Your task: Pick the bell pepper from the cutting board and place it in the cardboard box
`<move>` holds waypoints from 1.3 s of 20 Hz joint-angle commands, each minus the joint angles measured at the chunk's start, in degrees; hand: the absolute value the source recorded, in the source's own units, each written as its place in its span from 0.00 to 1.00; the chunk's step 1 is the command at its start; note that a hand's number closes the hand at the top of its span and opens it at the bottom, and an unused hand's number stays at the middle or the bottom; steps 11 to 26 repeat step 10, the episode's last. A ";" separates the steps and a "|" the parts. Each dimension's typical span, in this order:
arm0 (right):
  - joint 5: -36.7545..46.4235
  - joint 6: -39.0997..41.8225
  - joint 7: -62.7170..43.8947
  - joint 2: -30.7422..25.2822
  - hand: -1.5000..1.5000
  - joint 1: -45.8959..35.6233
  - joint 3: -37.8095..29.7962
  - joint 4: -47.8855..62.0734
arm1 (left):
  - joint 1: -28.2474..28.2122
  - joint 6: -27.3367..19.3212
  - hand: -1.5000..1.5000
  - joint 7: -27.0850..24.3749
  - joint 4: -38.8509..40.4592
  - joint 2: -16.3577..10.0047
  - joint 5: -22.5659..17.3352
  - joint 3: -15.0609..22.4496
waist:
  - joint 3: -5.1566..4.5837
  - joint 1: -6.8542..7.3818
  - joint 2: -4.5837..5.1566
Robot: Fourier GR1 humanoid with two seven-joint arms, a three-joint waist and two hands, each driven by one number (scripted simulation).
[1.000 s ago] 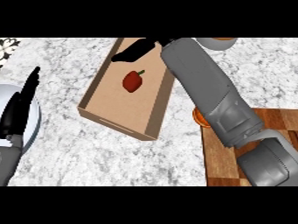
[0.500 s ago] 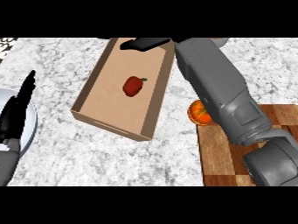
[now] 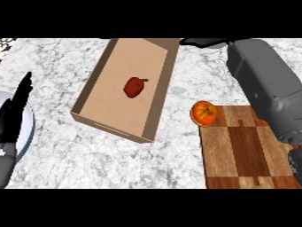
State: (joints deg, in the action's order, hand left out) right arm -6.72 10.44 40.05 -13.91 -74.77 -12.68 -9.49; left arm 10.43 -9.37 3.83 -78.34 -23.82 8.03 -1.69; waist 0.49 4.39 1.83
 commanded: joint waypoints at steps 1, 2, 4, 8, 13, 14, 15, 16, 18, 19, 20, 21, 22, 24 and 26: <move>0.74 5.35 2.63 -6.78 0.00 4.48 0.07 1.18 | -2.77 0.37 0.50 -0.55 0.93 -0.51 -0.20 -0.84 | -0.38 0.39 0.46; 1.03 4.33 4.99 -5.54 0.00 6.05 0.20 1.35 | -0.14 1.16 0.50 1.12 1.71 -0.86 -0.70 -1.14 | -0.35 0.33 0.78; 1.40 8.23 5.36 -8.71 0.00 6.88 0.43 1.54 | -0.06 -1.40 0.50 0.92 1.31 0.27 1.50 -0.19 | -0.32 0.07 0.72; 3.32 10.12 6.15 -10.98 0.00 7.67 1.91 2.14 | -0.92 0.85 0.50 -0.65 1.03 -0.88 0.21 -0.69 | -0.33 1.36 1.04; 4.32 10.94 7.04 -11.98 0.00 8.32 2.73 2.03 | -0.43 0.45 0.50 0.85 0.89 0.75 1.00 1.08 | -0.26 1.56 1.34; 4.32 10.94 7.04 -11.98 0.00 8.32 2.73 2.03 | -0.43 0.45 0.50 0.85 0.89 0.75 1.00 1.08 | -0.26 1.56 1.34; 4.32 10.94 7.04 -11.98 0.00 8.32 2.73 2.03 | -0.43 0.45 0.50 0.85 0.89 0.75 1.00 1.08 | -0.26 1.56 1.34; 4.32 10.94 7.04 -11.98 0.00 8.32 2.73 2.03 | -0.43 0.45 0.50 0.85 0.89 0.75 1.00 1.08 | -0.26 1.56 1.34; 4.32 10.94 7.04 -11.98 0.00 8.32 2.73 2.03 | -0.43 0.45 0.50 0.85 0.89 0.75 1.00 1.08 | -0.26 1.56 1.34; 4.32 10.94 7.04 -11.98 0.00 8.32 2.73 2.03 | -0.43 0.45 0.50 0.85 0.89 0.75 1.00 1.08 | -0.26 1.56 1.34; 4.32 10.94 7.04 -11.98 0.00 8.32 2.73 2.03 | -0.43 0.45 0.50 0.85 0.89 0.75 1.00 1.08 | -0.26 1.56 1.34; 4.32 10.94 7.04 -11.98 0.00 8.32 2.73 2.03 | -0.43 0.45 0.50 0.85 0.89 0.75 1.00 1.08 | -0.26 1.56 1.34; 4.32 10.94 7.04 -11.98 0.00 8.32 2.73 2.03 | -0.43 0.45 0.50 0.85 0.89 0.75 1.00 1.08 | -0.26 1.56 1.34; 4.32 10.94 7.04 -11.98 0.00 8.32 2.73 2.03 | -0.43 0.45 0.50 0.85 0.89 0.75 1.00 1.08 | -0.26 1.56 1.34; 4.32 10.94 7.04 -11.98 0.00 8.32 2.73 2.03 | -0.43 0.45 0.50 0.85 0.89 0.75 1.00 1.08 | -0.26 1.56 1.34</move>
